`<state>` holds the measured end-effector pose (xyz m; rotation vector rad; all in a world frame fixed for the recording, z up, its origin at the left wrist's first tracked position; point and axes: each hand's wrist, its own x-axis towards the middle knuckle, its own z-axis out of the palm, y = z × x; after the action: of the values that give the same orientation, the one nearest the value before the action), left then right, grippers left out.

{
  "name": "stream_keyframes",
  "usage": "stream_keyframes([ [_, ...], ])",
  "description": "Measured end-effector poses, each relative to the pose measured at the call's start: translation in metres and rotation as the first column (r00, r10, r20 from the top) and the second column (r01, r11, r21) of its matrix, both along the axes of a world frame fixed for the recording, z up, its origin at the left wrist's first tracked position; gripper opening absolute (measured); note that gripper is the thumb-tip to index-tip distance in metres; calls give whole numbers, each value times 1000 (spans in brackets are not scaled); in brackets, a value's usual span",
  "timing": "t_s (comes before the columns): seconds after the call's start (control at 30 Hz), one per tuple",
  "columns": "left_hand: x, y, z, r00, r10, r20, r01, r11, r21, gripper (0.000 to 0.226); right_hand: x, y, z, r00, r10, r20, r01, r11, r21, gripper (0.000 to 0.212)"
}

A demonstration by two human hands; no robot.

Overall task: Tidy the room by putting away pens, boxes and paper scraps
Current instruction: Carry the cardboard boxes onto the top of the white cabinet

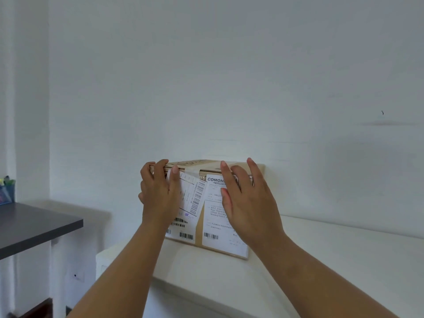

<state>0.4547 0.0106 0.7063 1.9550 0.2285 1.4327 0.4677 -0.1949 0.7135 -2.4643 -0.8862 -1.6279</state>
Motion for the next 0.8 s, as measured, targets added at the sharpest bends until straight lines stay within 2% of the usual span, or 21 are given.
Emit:
stream_keyframes([
  [0.1, -6, -3, 5, 998, -22, -63, 21, 1000, -13, 58, 1, 1, -1, 998, -38, -54, 36, 999, -34, 55],
  [0.23, -37, 0, 20, 945, 32, -326, -10, 997, 70, 63, -19, -4, 7, 994, -87, -64, 86, 996, -29, 56],
  [0.43, -111, 19, 35, 880, 332, -339, -210, 913, 350, 62, -54, -2, 22, 998, -56, -37, 52, 994, -100, 61],
  [0.57, -168, 50, 33, 783, 496, -375, -333, 843, 422, 64, -80, 33, 22, 997, 66, -50, -70, 993, -91, 64],
  [0.63, -204, 71, 25, 701, 594, -395, -411, 789, 457, 65, -97, 60, 19, 982, 175, -71, -180, 981, -75, 66],
  [0.8, -285, 100, -2, 527, 720, -450, -509, 692, 512, 68, -127, 114, 10, 935, 323, -144, -336, 939, -73, 69],
])
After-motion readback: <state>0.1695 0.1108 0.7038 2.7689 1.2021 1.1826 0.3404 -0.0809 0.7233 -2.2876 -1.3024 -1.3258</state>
